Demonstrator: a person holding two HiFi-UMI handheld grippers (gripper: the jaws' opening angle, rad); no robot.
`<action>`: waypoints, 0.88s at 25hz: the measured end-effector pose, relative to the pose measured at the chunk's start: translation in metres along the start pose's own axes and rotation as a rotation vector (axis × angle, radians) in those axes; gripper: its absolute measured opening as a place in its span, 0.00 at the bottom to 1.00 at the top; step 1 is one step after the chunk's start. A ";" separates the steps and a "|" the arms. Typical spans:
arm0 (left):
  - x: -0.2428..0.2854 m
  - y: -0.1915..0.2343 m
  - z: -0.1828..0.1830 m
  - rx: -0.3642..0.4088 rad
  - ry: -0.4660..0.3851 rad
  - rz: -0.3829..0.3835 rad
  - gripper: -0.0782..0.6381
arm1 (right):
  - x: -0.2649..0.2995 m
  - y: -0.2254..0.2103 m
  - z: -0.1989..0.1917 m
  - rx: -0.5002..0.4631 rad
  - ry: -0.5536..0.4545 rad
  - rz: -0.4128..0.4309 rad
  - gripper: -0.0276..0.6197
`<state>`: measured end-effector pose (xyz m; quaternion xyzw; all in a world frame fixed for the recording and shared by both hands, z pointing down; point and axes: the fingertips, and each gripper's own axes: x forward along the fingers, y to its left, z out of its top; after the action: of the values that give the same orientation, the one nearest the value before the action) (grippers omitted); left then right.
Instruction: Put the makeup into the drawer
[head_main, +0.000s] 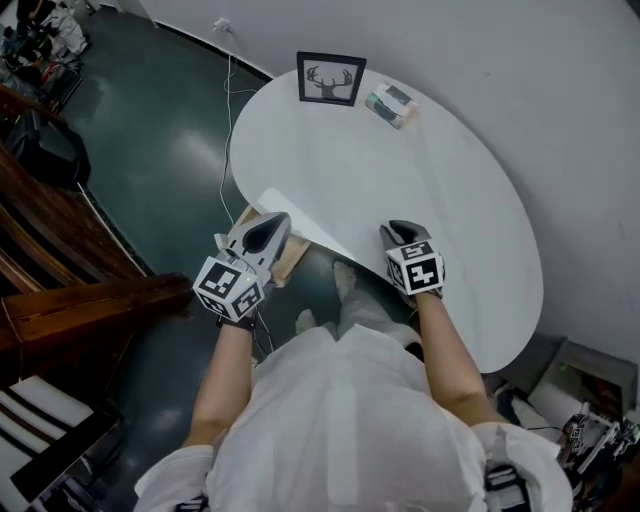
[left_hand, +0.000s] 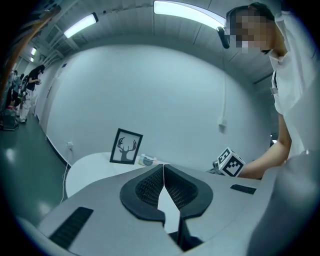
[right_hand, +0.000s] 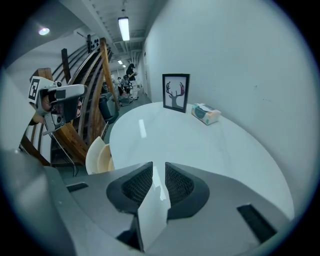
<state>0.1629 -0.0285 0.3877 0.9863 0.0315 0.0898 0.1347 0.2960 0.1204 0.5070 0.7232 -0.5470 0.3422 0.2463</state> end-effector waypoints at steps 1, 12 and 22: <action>0.005 -0.003 -0.001 0.001 0.006 -0.014 0.13 | -0.005 -0.006 -0.007 0.012 0.004 -0.014 0.14; 0.046 -0.033 -0.022 0.008 0.083 -0.134 0.13 | -0.039 -0.049 -0.077 0.125 0.068 -0.110 0.21; 0.067 -0.054 -0.037 0.013 0.130 -0.202 0.13 | -0.038 -0.051 -0.120 0.133 0.147 -0.114 0.29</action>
<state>0.2201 0.0390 0.4192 0.9711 0.1398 0.1395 0.1342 0.3117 0.2462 0.5562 0.7409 -0.4613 0.4154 0.2563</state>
